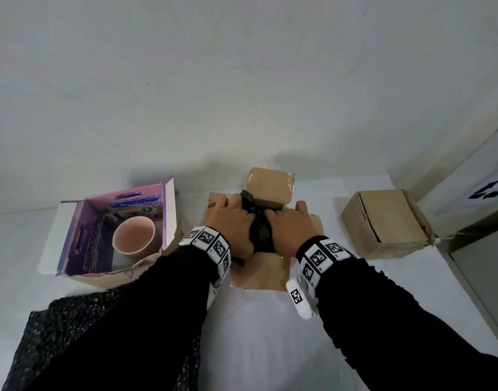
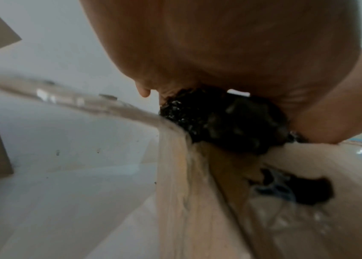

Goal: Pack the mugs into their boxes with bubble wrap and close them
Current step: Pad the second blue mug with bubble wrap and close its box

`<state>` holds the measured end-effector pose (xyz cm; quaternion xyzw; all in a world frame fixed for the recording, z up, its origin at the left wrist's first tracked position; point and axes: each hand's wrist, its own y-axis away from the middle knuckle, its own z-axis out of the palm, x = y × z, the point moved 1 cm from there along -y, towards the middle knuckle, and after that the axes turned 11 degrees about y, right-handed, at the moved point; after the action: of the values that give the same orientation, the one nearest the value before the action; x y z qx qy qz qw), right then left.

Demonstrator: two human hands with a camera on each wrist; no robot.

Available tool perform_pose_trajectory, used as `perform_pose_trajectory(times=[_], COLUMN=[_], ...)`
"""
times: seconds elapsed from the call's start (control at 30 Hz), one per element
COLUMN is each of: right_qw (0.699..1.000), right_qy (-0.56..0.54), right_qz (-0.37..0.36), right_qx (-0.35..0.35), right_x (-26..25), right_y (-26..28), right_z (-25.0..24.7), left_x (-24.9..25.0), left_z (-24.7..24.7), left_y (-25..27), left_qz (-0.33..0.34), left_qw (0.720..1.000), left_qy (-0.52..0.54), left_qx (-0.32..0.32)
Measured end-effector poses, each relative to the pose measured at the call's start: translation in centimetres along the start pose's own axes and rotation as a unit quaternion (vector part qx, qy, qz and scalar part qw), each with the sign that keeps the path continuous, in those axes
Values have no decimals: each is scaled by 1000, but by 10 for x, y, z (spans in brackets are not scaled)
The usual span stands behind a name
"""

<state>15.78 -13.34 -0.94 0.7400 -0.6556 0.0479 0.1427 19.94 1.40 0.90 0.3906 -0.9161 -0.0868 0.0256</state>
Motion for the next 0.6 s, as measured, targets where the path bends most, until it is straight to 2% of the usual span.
perform_pose_trajectory(times=[0.13,0.23,0.33,0.4,0.43,0.5,0.6], right_qw=[999,999,994,979,970,954,946], right_qy=[-20,-32,-88,-161,-200,-263,-297], right_qz=[-14,-32,-18,7,13,-2,-72], right_qx=[-41,-27,60,124,141,140,108], right_x=[4,5,12,17,19,17,4], right_y=[-9,-9,1,8,8,4,-10], right_z=[-3,-9,-8,-4,-2,-3,-9], left_x=[-1,-7,-18,-26,-28,-31,-32], left_z=[2,3,4,7,9,15,19], left_y=[-5,-5,0,5,8,12,15], left_qz=[-4,13,32,4,-19,-48,-74], left_qw=[998,995,985,979,975,975,970], left_qy=[50,89,159,124,114,121,158], left_qx=[-35,-37,65,163,189,181,167])
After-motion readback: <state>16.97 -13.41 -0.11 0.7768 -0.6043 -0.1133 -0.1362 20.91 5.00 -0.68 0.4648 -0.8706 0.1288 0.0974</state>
